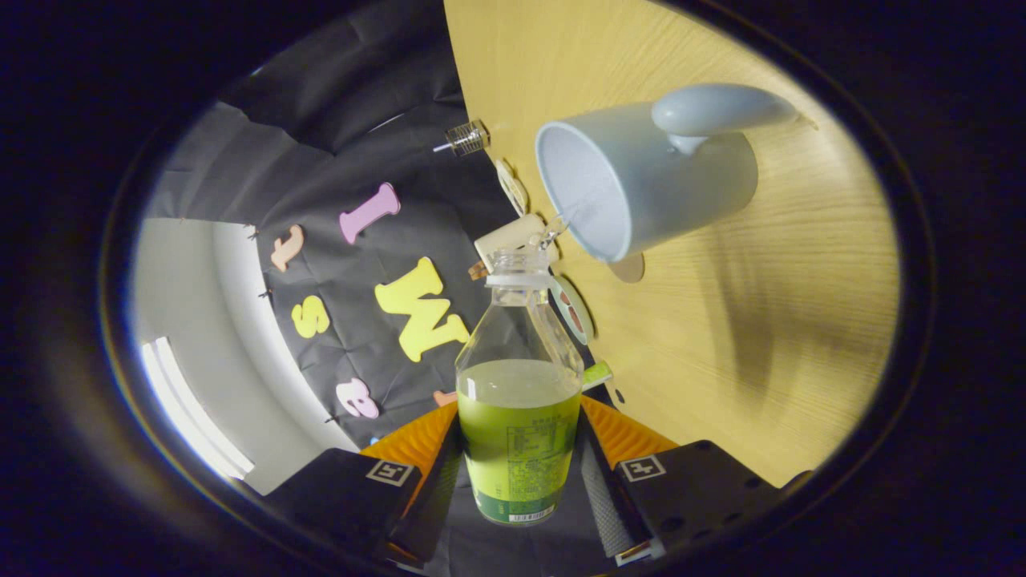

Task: Take the bottle from table, then pour the juice into the cup, finally place the bottle on the coaster

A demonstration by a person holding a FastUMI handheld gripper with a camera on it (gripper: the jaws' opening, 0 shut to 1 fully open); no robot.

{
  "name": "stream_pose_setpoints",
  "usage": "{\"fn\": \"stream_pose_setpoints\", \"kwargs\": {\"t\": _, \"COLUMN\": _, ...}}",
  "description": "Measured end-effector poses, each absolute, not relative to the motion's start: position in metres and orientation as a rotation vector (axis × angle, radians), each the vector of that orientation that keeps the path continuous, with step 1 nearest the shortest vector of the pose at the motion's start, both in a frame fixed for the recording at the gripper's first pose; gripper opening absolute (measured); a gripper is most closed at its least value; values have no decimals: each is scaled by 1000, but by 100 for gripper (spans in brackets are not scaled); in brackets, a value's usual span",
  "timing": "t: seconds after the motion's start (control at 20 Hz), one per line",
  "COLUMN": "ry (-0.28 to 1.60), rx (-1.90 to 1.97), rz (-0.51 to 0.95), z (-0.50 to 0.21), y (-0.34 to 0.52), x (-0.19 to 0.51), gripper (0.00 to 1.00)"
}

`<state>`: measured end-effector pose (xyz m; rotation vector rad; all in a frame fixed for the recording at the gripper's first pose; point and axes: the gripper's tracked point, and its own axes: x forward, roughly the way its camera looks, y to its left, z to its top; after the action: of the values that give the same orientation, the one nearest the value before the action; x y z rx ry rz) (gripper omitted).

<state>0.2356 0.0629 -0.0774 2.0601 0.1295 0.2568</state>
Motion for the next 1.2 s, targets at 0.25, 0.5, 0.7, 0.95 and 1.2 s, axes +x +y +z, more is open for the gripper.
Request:
{"fn": "stream_pose_setpoints", "kwargs": {"t": 0.25, "ry": 118, "rx": 2108, "rz": 249, "z": -73, "y": 62, "x": 236, "gripper": 78}}
{"fn": "stream_pose_setpoints", "kwargs": {"t": 0.5, "ry": 105, "rx": 2162, "rz": 262, "z": -68, "y": 62, "x": 236, "gripper": 78}}
{"fn": "stream_pose_setpoints", "kwargs": {"t": 0.7, "ry": 96, "rx": 2211, "rz": 268, "z": -61, "y": 63, "x": 240, "gripper": 78}}
{"fn": "stream_pose_setpoints", "kwargs": {"t": 0.95, "ry": 86, "rx": 2244, "rz": 280, "z": -49, "y": 60, "x": 239, "gripper": 78}}
{"fn": "stream_pose_setpoints", "kwargs": {"t": 1.2, "ry": 42, "rx": 2326, "rz": 290, "z": -43, "y": 48, "x": 234, "gripper": 78}}
